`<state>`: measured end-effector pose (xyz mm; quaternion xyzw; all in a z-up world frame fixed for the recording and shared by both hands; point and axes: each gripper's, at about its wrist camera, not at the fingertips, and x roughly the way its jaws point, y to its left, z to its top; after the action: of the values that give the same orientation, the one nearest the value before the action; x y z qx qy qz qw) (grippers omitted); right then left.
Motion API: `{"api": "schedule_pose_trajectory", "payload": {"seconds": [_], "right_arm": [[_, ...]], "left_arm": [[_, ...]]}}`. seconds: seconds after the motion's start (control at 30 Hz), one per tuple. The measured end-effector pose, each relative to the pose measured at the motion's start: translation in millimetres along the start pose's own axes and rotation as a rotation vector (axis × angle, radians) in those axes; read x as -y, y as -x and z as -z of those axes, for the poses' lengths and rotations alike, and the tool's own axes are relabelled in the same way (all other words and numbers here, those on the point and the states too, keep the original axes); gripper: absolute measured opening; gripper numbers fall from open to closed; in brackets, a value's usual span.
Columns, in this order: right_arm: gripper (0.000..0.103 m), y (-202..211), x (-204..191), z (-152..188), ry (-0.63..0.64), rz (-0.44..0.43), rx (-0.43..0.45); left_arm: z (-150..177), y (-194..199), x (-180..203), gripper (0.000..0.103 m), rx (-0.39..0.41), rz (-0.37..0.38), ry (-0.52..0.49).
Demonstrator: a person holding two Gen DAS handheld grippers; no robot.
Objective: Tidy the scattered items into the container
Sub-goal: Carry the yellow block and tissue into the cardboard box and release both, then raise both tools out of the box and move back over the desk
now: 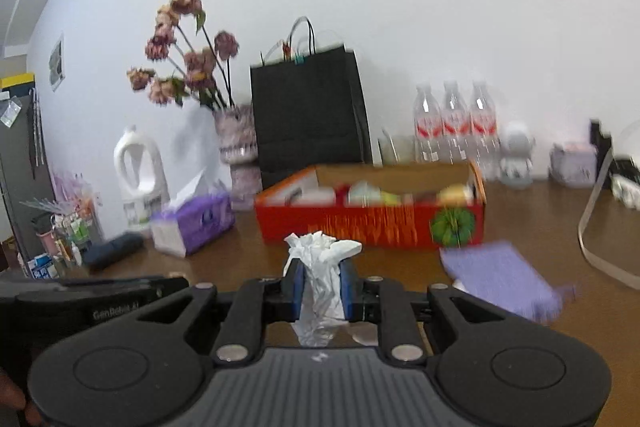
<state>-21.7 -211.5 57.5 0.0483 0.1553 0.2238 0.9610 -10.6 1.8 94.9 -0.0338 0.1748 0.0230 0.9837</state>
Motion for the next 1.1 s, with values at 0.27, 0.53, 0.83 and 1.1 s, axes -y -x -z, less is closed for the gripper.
{"api": "schedule_pose_trajectory", "payload": {"seconds": [0.27,0.53,0.83,1.1], "right_arm": [[0.018,-154.8,34.4,-113.3,-0.184,-0.125,-0.165],[0.019,-301.3,46.9,-119.1,-0.298,-0.077,-0.468],[0.037,-340.8,59.8,-76.0,-0.371,-0.078,-0.636],[0.069,-310.0,73.1,-109.8,-0.479,-0.148,-0.618]], "left_arm": [[-101.5,-167.3,-1.2,0.022,-0.142,-0.034,-0.052],[-99.9,-253.0,-13.1,0.023,-0.376,0.019,-0.026],[-85.3,-261.5,-11.1,0.040,-0.448,0.029,-0.046],[-116.8,-227.8,-23.7,0.067,-0.402,0.016,-0.017]]}}
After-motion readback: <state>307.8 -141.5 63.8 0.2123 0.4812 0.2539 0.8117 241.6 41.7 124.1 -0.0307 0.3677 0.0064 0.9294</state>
